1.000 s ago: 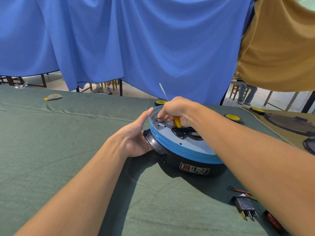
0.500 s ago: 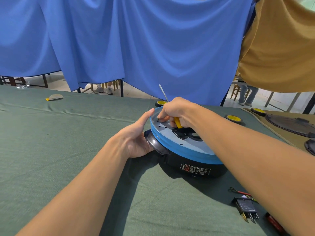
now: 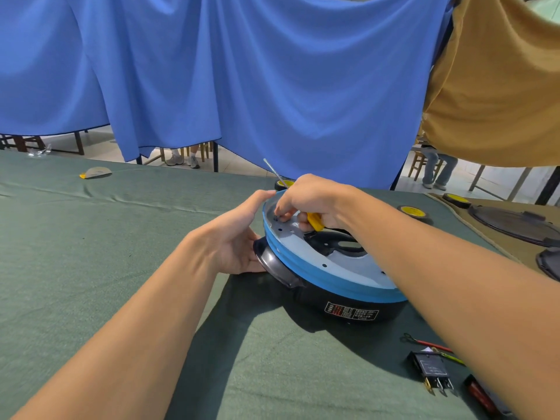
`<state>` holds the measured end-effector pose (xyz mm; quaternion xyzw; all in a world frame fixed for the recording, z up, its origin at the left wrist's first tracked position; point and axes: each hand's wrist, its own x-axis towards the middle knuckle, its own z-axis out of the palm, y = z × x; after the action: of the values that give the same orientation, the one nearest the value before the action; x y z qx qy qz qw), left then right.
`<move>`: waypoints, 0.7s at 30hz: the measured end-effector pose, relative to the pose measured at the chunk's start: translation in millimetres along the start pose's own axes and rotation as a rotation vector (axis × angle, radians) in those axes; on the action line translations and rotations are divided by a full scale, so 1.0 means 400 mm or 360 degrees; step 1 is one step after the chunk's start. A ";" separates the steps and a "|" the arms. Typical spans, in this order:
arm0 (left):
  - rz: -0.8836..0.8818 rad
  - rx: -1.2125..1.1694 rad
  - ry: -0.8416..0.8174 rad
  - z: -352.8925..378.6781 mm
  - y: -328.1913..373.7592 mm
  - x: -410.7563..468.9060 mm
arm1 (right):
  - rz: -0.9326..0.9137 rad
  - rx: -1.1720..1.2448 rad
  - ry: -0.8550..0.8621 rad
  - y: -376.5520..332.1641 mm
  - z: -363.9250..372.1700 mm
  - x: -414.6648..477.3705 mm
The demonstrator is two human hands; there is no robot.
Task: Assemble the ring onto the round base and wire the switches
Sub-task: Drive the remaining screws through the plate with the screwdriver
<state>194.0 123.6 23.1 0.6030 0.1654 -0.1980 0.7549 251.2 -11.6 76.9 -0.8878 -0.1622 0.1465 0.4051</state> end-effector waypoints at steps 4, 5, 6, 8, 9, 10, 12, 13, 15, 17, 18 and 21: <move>0.0005 0.0456 0.0255 -0.007 0.016 -0.029 | -0.0103 -0.0017 -0.0116 -0.008 -0.006 -0.031; 0.0009 0.0548 0.0270 -0.006 0.017 -0.037 | -0.0136 -0.0034 -0.0147 -0.009 -0.006 -0.039; 0.0013 0.0634 0.0276 -0.004 0.019 -0.045 | -0.0172 -0.0056 -0.0179 -0.007 -0.006 -0.048; 0.0016 0.0789 0.0287 0.005 0.020 -0.061 | -0.0235 -0.0079 -0.0222 -0.002 -0.004 -0.063; 0.0011 0.0847 0.0299 0.008 0.019 -0.067 | -0.0258 -0.0079 -0.0230 0.002 -0.005 -0.070; 0.0002 0.0888 0.0310 0.008 0.017 -0.071 | -0.0276 -0.0080 -0.0237 0.005 -0.005 -0.077; -0.0045 0.0932 0.0259 0.007 0.008 -0.082 | -0.0296 -0.0087 -0.0281 0.010 -0.005 -0.091; -0.0079 0.0935 0.0192 0.008 0.000 -0.087 | -0.0299 -0.0096 -0.0316 0.014 -0.002 -0.098; -0.0135 0.0903 0.0074 0.009 -0.018 -0.099 | -0.0297 -0.0123 -0.0362 0.020 0.008 -0.110; -0.0158 0.0868 0.0043 0.007 -0.029 -0.108 | -0.0302 -0.0148 -0.0367 0.023 0.019 -0.120; -0.0165 0.0862 0.0047 0.006 -0.032 -0.111 | -0.0306 -0.0156 -0.0366 0.022 0.021 -0.123; -0.0158 0.0855 0.0090 0.001 -0.034 -0.121 | -0.0309 -0.0169 -0.0395 0.018 0.021 -0.132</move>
<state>145.4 125.2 35.4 0.7781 0.1572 -0.2546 0.5524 201.2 -32.0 73.0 -0.8632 -0.3034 0.2064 0.3466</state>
